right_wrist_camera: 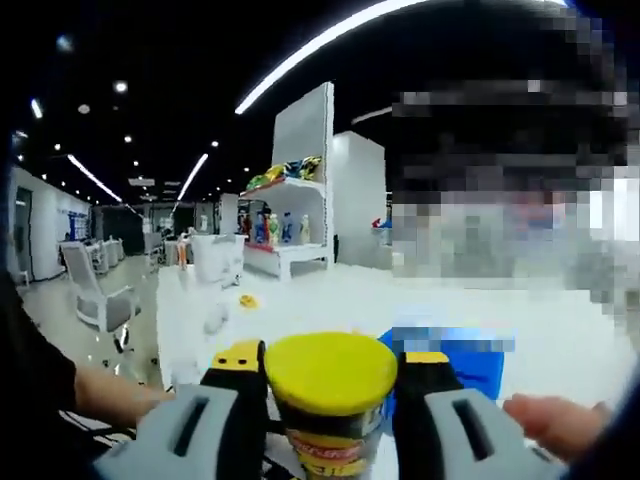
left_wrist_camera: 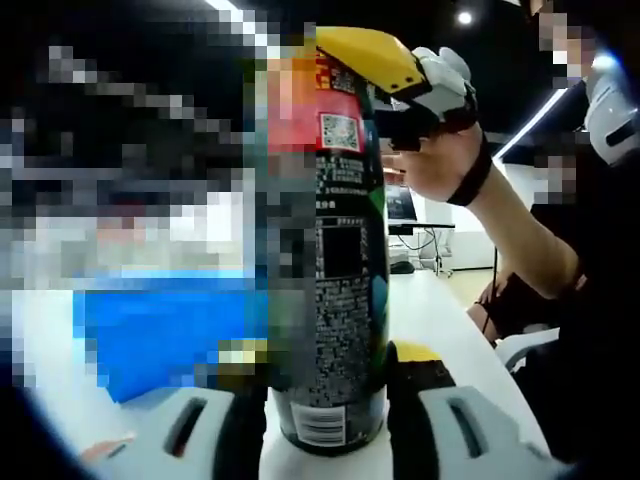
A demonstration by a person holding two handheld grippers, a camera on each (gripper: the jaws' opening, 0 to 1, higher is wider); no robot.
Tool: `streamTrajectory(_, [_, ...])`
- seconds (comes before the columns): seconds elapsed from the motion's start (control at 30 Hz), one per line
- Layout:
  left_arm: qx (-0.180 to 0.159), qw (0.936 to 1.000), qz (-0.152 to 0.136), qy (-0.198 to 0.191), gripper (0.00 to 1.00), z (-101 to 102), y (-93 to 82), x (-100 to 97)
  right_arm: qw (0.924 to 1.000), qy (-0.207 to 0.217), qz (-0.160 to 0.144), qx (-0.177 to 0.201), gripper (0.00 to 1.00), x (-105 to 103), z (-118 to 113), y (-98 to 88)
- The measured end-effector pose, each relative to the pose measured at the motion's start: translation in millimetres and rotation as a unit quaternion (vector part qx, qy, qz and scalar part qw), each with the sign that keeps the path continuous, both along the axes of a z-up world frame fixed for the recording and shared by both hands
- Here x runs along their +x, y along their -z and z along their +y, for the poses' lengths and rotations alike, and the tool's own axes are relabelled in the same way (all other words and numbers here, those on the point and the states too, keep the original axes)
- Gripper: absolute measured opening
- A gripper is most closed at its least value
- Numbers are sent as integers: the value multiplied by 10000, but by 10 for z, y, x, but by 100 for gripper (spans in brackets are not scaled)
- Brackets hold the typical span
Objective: Open the lid of the chip container on the table, take out the chips, place them into the box in front of the container, and close the lid
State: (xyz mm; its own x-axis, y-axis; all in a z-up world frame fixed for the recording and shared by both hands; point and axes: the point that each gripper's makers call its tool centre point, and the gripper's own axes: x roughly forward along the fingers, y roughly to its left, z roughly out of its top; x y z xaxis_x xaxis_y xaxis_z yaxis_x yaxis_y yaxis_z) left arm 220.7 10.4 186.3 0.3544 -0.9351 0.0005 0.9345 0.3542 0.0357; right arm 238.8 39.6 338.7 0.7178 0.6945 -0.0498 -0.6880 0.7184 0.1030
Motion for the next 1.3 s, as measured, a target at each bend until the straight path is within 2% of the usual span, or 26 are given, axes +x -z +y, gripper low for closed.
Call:
streamTrajectory(0.03, [3, 10000, 6, 0, 47, 1, 1, 0, 9999, -15, 103, 78, 43, 7, -28, 1])
streamTrajectory(0.07, [-1, 10000, 9, 14, 47, -1, 2, -3, 9989, -132, 249, 368, 43, -9, -31, -46])
streamTrajectory(0.1, [-4, 10000, -4, 24, 47, 2, 2, -6, 9936, -282, 643, 883, 43, -22, -45, -77])
streamTrajectory(0.17, [-5, 10000, -15, 31, 47, 0, 2, -8, 9849, -476, 927, 1381, 43, -12, -83, -96])
streamTrajectory(0.2, [-5, 10000, -16, 32, 47, -1, 2, -7, 9818, -524, 976, 1540, 43, 7, -106, -100])
streamTrajectory(0.33, [-6, 10000, -6, 25, 47, -2, 5, 0, 9445, -801, 1643, 2729, 44, 22, -189, -156])
streamTrajectory(0.37, [-7, 10000, -5, 25, 47, -3, 5, 3, 9312, -876, 1823, 3032, 44, 58, -230, -158])
streamTrajectory(0.43, [-9, 10000, -1, 26, 47, -3, 6, 4, 9128, -1015, 2025, 3399, 44, 66, -259, -163])
streamTrajectory(0.47, [-9, 10000, -1, 23, 47, -4, 6, 7, 8989, -1089, 2165, 3650, 44, 75, -284, -164])
streamTrajectory(0.57, [-11, 10000, 5, 20, 47, -5, 6, 12, 8706, -1238, 2410, 4107, 44, 123, -351, -176])
streamTrajectory(0.6, [-12, 10000, 5, 19, 47, -6, 6, 15, 8578, -1322, 2517, 4282, 44, 70, -337, -167])
streamTrajectory(0.63, [-12, 10000, 5, 18, 47, -6, 5, 14, 8487, -1357, 2566, 4421, 44, 74, -353, -175])
streamTrajectory(0.67, [-13, 10000, 6, 19, 47, -6, 5, 16, 8338, -1388, 2627, 4653, 44, 102, -394, -192])
streamTrajectory(0.73, [-13, 10000, 6, 18, 47, -7, 4, 17, 8191, -1435, 2728, 4839, 44, 98, -428, -185])
streamTrajectory(0.77, [-14, 10000, 7, 18, 47, -7, 4, 19, 8170, -1433, 2726, 4874, 44, 90, -433, -185])
streamTrajectory(0.87, [-15, 10000, 6, 18, 47, -8, 3, 20, 7992, -1469, 2800, 5111, 44, 130, -523, -203])
streamTrajectory(0.93, [-16, 10000, 5, 17, 47, -10, 3, 21, 7917, -1464, 2822, 5217, 44, 168, -590, -215])
streamTrajectory(1.0, [-16, 10000, 3, 15, 47, -11, 2, 20, 7904, -1379, 2759, 5293, 44, 198, -686, -241])
streamTrajectory(1.1, [-16, 10000, 0, 13, 47, -12, 1, 18, 7985, -1237, 2618, 5278, 44, 243, -835, -276])
streamTrajectory(1.17, [-18, 10000, 1, 15, 47, -12, 0, 18, 8168, -962, 2410, 5153, 44, 281, -971, -280])
streamTrajectory(1.2, [-19, 10000, -2, 16, 47, -13, 0, 17, 8315, -782, 2258, 5016, 44, 296, -1054, -288])
streamTrajectory(1.27, [-19, 10000, -2, 18, 47, -13, 0, 17, 8512, -487, 1994, 4830, 44, 277, -1180, -313])
streamTrajectory(1.3, [-20, 10000, -3, 19, 47, -13, -1, 15, 8568, -381, 1906, 4775, 44, 277, -1236, -326])
